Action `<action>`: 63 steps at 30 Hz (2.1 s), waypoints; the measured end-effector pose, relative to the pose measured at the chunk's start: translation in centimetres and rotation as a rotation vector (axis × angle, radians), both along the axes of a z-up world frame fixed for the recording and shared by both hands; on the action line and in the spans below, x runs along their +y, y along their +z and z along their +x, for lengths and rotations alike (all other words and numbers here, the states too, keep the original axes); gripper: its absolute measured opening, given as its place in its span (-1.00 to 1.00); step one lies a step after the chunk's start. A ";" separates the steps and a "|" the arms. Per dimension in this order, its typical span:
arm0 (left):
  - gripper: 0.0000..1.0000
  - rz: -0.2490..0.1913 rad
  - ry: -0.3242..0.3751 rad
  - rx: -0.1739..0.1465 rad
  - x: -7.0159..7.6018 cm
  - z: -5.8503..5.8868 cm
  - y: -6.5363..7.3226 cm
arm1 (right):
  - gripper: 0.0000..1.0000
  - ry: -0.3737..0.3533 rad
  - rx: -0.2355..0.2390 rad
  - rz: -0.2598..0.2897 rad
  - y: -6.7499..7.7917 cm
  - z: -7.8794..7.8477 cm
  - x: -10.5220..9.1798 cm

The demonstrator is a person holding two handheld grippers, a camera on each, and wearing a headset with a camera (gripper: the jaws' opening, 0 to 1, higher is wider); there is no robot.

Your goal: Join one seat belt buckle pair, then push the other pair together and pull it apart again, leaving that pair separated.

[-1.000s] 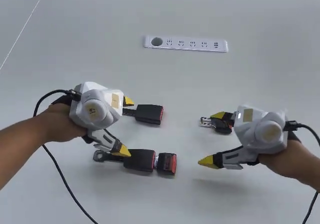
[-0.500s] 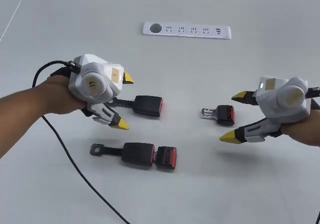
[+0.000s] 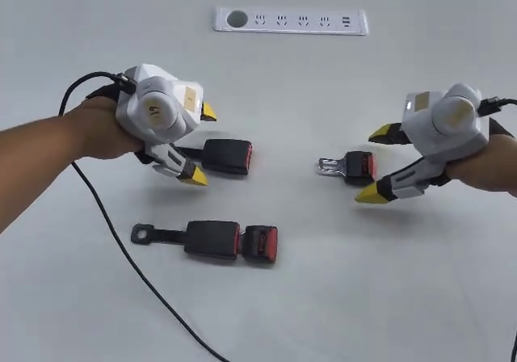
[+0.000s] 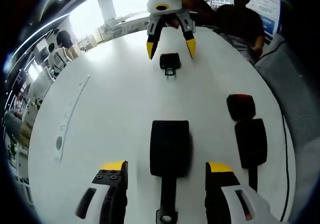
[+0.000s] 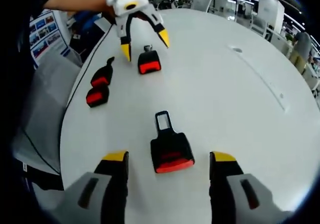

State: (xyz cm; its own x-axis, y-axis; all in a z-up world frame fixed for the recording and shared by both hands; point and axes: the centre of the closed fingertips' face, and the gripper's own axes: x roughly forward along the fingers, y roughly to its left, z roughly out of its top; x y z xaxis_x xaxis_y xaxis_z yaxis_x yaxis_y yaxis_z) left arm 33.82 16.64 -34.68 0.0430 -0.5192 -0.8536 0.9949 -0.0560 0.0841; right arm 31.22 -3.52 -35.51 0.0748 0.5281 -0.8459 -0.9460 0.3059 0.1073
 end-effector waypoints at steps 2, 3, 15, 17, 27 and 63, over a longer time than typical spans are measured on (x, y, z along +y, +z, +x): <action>0.19 -0.013 0.006 0.013 -0.3 0.1 -0.1 | 0.23 0.007 0.005 0.001 0.1 0.0 0.1; 0.17 -0.017 0.005 0.021 -0.4 0.1 -0.2 | 0.17 0.012 0.008 0.002 0.1 -0.1 0.1; -0.14 -0.038 -0.001 0.107 -0.6 -0.9 -1.4 | -0.09 0.077 -0.005 -0.052 -0.9 -0.3 -0.3; -0.17 -0.054 0.003 0.104 -0.5 -0.8 -1.4 | -0.15 0.079 -0.012 -0.052 -0.9 -0.1 -0.4; -0.33 -0.130 0.039 0.103 -0.4 -0.2 -1.1 | -0.29 0.102 -0.045 -0.012 -1.0 0.3 -0.6; -0.34 -0.035 0.015 0.108 -0.6 -0.5 -1.5 | -0.32 0.188 0.003 -0.256 -1.3 0.8 1.7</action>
